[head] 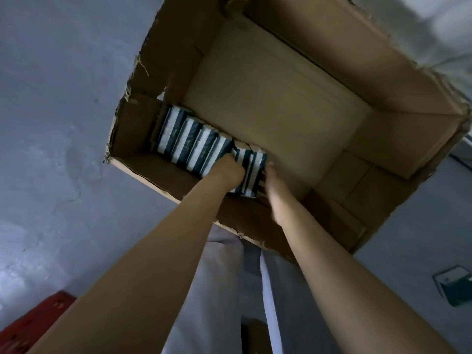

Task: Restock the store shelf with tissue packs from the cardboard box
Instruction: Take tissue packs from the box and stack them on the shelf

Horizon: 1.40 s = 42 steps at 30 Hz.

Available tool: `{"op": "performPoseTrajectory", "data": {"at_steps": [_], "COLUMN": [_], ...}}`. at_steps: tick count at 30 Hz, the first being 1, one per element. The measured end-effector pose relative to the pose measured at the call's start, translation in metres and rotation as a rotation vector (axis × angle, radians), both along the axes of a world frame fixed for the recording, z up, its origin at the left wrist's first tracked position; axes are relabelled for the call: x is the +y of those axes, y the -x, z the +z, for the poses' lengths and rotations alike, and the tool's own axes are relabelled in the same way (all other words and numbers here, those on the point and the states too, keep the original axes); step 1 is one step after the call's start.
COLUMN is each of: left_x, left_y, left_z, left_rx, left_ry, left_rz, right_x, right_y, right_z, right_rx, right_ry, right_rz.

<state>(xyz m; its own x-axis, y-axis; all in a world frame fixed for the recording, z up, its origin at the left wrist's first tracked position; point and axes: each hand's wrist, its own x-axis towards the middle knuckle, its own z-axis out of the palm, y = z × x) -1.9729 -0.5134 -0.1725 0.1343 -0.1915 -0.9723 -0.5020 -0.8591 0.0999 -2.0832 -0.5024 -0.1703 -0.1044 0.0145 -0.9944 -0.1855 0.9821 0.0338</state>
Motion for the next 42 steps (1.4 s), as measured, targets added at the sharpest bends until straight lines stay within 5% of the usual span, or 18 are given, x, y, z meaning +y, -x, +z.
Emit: {"op": "performPoseTrajectory", "data": {"at_steps": [9,18,27,31,35,42], "left_x": [0.005,-0.001,-0.011,-0.008,-0.013,-0.025], "left_y": [0.001,-0.010,-0.040,-0.041,-0.042,-0.045], "left_z": [0.125,0.366,0.616,0.683,0.733,0.790], "left_rx": [0.120,0.182,0.308,0.391,0.436,0.591], "left_ry": [0.268,0.545,0.638,0.659,0.706,0.839], "left_rz": [0.283,0.549,0.460,0.535,0.532,0.486], "right_x": [-0.016,-0.047,-0.052,-0.048,-0.056,-0.055], "right_y": [0.031,0.035,0.024,0.024,0.030,0.035], "right_z": [0.131,0.357,0.606,0.669,0.728,0.795], "right_rx": [-0.060,-0.244,-0.174,-0.154,-0.261,-0.138], "right_ry": [0.260,0.674,0.978,1.056,1.056,1.183], "right_rz": [-0.094,0.124,0.212,0.331,0.174,0.063]}}
